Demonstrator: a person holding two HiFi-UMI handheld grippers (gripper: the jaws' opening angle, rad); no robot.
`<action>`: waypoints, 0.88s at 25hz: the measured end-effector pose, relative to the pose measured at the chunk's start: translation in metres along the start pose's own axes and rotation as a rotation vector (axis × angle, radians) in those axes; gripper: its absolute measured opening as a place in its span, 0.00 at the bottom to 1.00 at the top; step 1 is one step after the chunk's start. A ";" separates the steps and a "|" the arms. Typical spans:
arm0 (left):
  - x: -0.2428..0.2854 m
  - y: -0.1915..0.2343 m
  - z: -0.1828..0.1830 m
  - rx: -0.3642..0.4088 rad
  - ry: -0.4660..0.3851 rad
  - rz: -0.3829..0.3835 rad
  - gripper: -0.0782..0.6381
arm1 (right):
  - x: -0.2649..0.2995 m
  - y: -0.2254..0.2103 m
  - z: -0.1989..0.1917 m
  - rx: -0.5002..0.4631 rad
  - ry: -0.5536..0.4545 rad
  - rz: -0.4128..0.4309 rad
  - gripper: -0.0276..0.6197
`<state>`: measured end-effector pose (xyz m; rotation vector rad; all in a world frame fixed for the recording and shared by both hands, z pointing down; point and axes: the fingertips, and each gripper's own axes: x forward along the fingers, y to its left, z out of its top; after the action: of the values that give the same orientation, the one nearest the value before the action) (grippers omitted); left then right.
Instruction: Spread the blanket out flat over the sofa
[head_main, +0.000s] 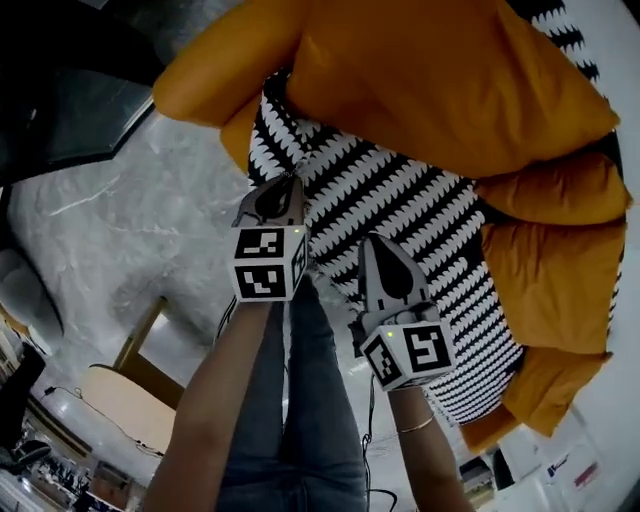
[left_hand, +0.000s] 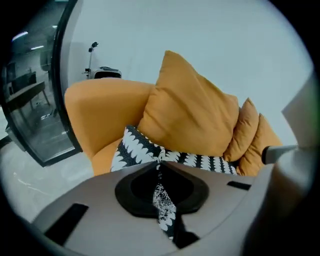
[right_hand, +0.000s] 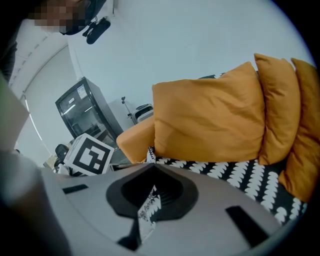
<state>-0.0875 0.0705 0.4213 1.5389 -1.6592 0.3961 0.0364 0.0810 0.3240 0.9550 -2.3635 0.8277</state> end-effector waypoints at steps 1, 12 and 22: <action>-0.005 0.003 0.002 -0.014 -0.007 0.005 0.15 | -0.001 0.004 0.002 -0.007 0.004 0.008 0.06; -0.042 0.059 0.022 -0.066 -0.058 0.092 0.15 | 0.025 0.052 0.019 -0.101 0.057 0.088 0.06; -0.052 0.117 0.008 -0.146 -0.075 0.171 0.15 | 0.056 0.087 0.006 -0.141 0.098 0.128 0.06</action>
<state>-0.2045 0.1240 0.4122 1.3240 -1.8428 0.3019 -0.0650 0.1021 0.3221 0.6971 -2.3810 0.7266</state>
